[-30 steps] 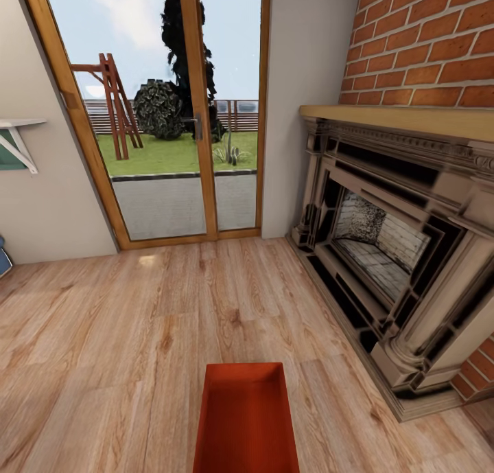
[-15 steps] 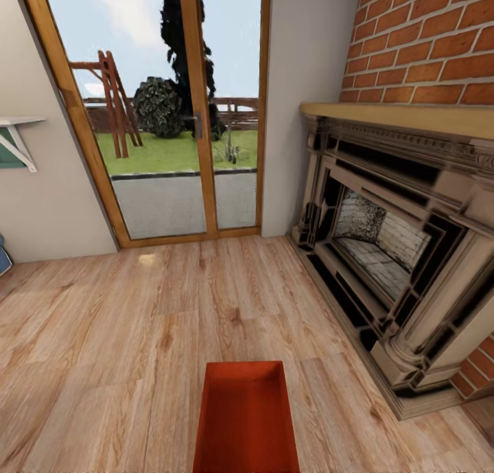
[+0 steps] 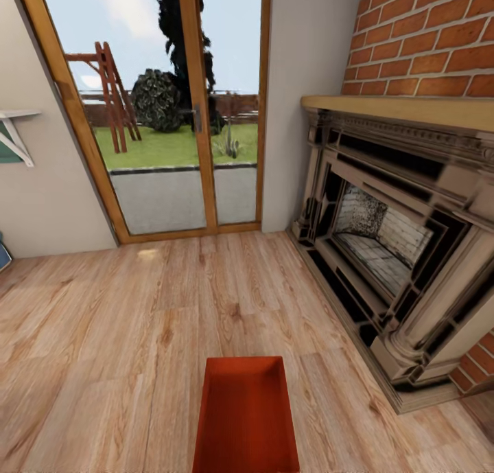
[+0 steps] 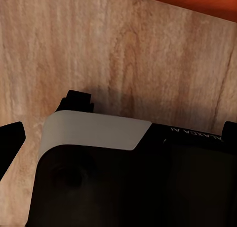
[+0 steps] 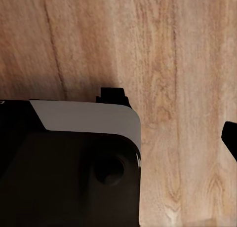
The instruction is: Move the two storage containers from the living room to the garage. In the garage, place one container on the floor and stack the other container on top of it (either order is fine).
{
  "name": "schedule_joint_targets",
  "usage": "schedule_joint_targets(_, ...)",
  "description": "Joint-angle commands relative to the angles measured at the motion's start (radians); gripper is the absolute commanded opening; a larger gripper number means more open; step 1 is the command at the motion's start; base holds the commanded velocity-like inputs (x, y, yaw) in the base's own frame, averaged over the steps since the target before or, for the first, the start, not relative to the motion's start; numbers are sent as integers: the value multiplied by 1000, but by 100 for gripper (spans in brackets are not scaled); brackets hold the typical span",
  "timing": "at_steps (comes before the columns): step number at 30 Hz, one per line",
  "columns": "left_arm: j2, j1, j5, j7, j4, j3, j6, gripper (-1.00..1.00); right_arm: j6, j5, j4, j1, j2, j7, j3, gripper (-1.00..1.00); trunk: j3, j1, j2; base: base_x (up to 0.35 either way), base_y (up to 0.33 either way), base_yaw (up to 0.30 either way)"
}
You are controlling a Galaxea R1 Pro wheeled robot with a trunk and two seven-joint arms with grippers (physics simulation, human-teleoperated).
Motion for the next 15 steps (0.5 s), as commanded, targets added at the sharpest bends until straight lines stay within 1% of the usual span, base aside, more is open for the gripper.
schedule_joint_targets(1, 0, 0, 8, -3, 0, 0, 4, 100, -5, -8, 3, -1, 1, 0, 8, 100, -2, 0, 0, 0, 0, 0)
schedule_joint_targets(15, 0, -1, 6, -3, 0, 0, 3, 100, -5, -8, 3, -1, 1, 0, 7, 100, -24, 0, 0, 0, 0, 0)
